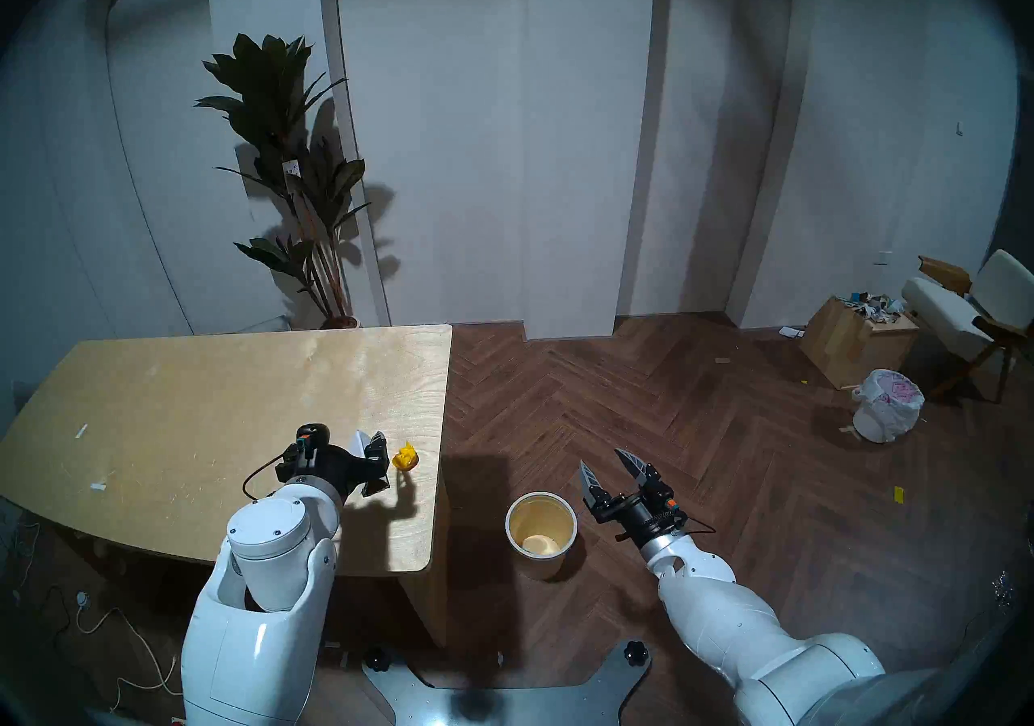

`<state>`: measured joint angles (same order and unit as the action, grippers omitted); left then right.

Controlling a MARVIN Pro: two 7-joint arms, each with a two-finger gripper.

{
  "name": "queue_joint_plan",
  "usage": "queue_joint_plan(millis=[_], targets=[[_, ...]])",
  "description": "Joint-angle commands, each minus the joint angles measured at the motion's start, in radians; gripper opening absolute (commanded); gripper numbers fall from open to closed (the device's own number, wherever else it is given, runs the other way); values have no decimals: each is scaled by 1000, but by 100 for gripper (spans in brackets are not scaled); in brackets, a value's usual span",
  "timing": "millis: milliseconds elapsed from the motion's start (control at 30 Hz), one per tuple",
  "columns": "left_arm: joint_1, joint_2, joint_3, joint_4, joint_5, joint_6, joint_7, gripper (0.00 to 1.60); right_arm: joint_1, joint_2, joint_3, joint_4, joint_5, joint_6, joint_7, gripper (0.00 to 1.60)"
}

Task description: Put the trash into the trash bin on the ground

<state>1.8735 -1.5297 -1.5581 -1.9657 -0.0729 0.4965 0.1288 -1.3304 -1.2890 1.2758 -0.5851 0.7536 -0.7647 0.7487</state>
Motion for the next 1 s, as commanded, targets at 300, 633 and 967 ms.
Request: queue_joint_plan(millis=[300, 633, 967], targets=[[-40, -7, -1, 11, -1, 59, 2, 160, -16, 42, 29, -119, 33, -13, 55, 160], [-59, -17, 5, 35, -1, 103, 1, 160, -42, 64, 43, -187, 52, -10, 87, 160], [-78, -26, 18, 61, 0, 145, 2, 160, -75, 88, 63, -261, 76, -9, 114, 160]])
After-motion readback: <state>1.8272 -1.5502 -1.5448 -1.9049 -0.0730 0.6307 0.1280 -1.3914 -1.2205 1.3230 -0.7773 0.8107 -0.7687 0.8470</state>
